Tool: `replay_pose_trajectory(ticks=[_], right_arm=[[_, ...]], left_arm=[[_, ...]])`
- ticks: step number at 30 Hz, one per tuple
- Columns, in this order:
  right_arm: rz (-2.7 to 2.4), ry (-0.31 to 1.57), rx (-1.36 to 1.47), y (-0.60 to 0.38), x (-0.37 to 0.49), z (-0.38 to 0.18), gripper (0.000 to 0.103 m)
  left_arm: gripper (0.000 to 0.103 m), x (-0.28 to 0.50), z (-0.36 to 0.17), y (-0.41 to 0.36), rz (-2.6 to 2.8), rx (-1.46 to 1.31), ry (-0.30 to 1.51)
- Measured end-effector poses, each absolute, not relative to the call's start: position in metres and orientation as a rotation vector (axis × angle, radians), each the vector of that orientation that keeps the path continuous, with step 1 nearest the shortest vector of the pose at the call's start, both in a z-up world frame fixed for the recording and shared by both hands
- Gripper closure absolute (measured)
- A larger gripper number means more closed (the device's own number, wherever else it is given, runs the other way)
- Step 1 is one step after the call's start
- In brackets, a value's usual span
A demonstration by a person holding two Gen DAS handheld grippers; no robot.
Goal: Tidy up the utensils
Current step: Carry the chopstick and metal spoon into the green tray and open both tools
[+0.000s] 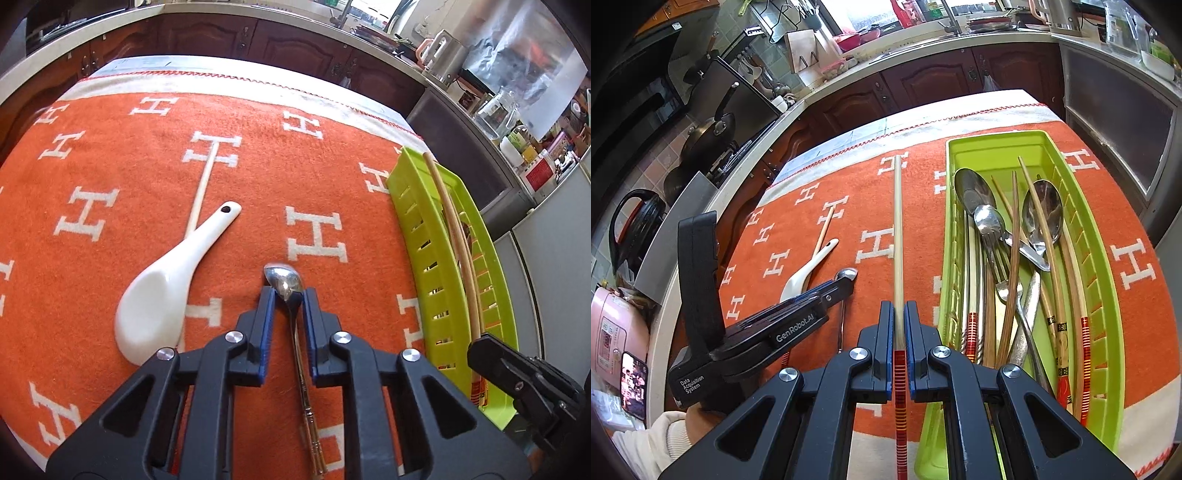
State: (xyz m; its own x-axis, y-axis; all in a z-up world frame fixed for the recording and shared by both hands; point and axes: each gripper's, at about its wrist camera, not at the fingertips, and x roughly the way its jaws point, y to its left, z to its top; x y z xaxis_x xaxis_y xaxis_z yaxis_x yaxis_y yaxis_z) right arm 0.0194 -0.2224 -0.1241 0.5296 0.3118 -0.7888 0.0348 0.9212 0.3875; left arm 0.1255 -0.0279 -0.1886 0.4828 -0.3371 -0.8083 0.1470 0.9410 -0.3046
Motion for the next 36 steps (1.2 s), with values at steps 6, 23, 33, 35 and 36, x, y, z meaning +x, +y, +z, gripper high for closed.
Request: replay_pose_trajectory(ticks=[6, 23, 33, 35, 36], right_arm=[[0.161, 1.003, 0.38, -0.223, 0.018, -0.124, 0.098], [0.153, 0.969, 0.442, -0.248, 0.003, -0.113, 0.098], [0.048, 0.96, 0.505, -0.303, -0.018, -0.109, 0.098], [0.029, 0.956, 0.508, -0.312, -0.021, -0.109, 0.098], [0.024, 0.956, 0.51, -0.315, -0.022, -0.109, 0.098]], left_arm=[[0.103, 0.121, -0.189, -0.051, -0.34, -0.121, 1.006], [0.103, 0.111, -0.16, -0.048, -0.444, -0.168, 1.072], [0.103, 0.092, -0.092, -0.085, -0.613, -0.185, 1.039], [0.103, 0.091, -0.084, -0.101, -0.643, -0.17, 1.034], [0.103, 0.089, -0.08, -0.11, -0.65, -0.159, 1.034]])
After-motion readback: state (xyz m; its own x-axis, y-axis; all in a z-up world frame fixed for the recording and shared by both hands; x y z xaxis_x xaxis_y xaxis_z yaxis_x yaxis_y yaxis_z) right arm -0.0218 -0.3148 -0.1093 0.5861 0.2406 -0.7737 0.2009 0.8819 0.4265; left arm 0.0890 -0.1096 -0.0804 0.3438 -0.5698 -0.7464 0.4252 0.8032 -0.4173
